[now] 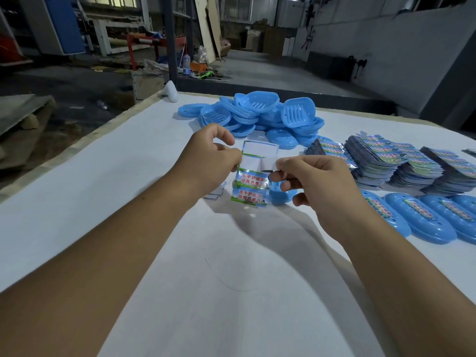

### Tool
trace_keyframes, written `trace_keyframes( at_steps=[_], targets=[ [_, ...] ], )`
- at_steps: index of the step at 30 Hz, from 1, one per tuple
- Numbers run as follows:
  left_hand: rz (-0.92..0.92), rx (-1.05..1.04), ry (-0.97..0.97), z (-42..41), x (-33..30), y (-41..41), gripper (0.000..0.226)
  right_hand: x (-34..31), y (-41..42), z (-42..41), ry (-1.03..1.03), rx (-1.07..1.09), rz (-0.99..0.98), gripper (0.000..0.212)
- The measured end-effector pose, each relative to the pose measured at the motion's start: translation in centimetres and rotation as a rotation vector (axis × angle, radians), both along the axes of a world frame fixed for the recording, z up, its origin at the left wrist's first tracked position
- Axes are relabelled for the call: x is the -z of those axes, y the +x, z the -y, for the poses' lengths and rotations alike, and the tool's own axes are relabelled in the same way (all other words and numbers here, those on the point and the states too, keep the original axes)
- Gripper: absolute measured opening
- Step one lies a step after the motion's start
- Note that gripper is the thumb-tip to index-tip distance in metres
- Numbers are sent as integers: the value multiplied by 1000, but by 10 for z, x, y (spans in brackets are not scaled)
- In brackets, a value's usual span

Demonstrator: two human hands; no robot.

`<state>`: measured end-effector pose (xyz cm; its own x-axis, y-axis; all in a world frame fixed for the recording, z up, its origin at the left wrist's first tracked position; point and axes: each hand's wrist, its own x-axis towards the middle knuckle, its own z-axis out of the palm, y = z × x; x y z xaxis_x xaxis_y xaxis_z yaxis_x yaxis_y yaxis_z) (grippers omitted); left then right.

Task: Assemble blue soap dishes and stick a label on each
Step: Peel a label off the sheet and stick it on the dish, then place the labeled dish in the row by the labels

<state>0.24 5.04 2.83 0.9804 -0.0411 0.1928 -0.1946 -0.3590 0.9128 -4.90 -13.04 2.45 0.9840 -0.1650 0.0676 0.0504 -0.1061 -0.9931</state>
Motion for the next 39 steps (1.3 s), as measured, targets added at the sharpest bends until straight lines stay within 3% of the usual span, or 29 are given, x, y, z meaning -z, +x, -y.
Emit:
trace_keyframes(
  at_steps=[8,17,22,29,31,32,35,39],
  targets=[
    [-124,-144,108,-7,2,8,19,1,2,2,20,32,-95,12],
    [-120,-235,165,-14,5,15,14,2,3,4,37,52,-124,13],
    [-133,-287,372,-28,9,17,14,3,5,9,54,80,-126,10],
    [58,-364,947,-32,11,12,20,9,7,6,-76,131,-78,14],
    [192,-338,888,-27,10,12,13,12,9,6,-134,155,-34,19],
    [229,-286,761,-24,8,10,9,13,9,5,-171,164,-6,22],
    [156,-12,283,-7,6,-1,17,14,10,2,-279,167,84,20],
    [69,152,97,10,10,-13,17,16,10,0,-338,124,154,20]
  ],
)
